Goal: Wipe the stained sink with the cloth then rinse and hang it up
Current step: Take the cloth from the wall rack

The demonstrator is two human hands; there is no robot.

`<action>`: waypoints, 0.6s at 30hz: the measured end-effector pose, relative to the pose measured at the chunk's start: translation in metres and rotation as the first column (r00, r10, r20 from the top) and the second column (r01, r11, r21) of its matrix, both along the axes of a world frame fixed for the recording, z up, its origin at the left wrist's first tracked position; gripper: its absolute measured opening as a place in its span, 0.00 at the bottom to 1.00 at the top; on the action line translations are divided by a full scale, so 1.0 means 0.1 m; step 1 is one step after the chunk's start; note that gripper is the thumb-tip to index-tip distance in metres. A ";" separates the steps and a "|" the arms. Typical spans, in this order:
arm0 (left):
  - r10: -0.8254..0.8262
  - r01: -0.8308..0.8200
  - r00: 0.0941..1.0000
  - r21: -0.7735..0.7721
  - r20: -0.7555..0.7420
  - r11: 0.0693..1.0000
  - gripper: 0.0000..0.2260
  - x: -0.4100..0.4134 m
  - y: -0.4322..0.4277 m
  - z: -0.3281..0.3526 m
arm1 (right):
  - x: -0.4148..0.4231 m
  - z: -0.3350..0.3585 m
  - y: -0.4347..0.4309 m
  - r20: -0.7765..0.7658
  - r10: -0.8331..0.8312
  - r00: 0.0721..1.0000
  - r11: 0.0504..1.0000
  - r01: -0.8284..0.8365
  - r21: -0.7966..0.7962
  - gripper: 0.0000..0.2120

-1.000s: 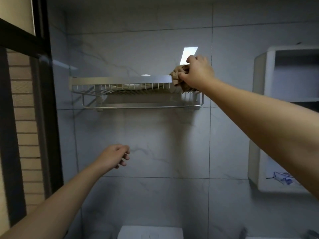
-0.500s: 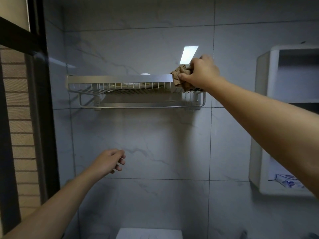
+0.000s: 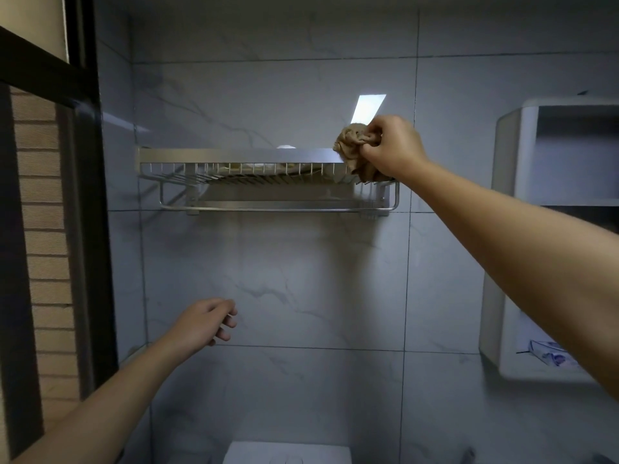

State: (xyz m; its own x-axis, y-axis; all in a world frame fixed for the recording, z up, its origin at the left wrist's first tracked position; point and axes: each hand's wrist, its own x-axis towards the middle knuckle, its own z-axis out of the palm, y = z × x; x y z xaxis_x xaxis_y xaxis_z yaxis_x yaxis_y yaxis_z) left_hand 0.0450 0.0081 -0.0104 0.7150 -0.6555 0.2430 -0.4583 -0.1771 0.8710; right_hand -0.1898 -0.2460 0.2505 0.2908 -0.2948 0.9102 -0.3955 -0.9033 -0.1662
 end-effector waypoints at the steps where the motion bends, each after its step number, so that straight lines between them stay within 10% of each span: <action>1: -0.003 0.003 1.000 -0.005 0.002 1.000 0.12 -0.01 0.03 -0.01 | -0.03 -0.05 0.06 0.032 0.032 0.999 0.999 -0.032 0.006 0.10; 12: 0.068 -0.067 0.990 0.012 -0.121 0.998 0.12 -0.50 0.59 -1.16 | -0.52 -2.06 0.99 0.063 0.438 0.897 0.805 -0.423 0.417 0.04; 18: 0.223 -0.106 0.810 0.238 -0.543 0.966 0.14 -1.19 1.24 -3.07 | -0.92 -4.71 1.69 0.067 0.510 0.857 0.392 -0.301 0.869 0.06</action>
State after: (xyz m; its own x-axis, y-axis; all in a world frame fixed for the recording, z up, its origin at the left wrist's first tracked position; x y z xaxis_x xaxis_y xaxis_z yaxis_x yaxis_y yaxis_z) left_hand -0.0743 0.1324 -0.3178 0.7887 -0.5066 -0.3482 0.1501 -0.3906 0.9083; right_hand -0.2822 -0.0772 -0.2203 0.7180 -0.6640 0.2089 -0.1363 -0.4284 -0.8932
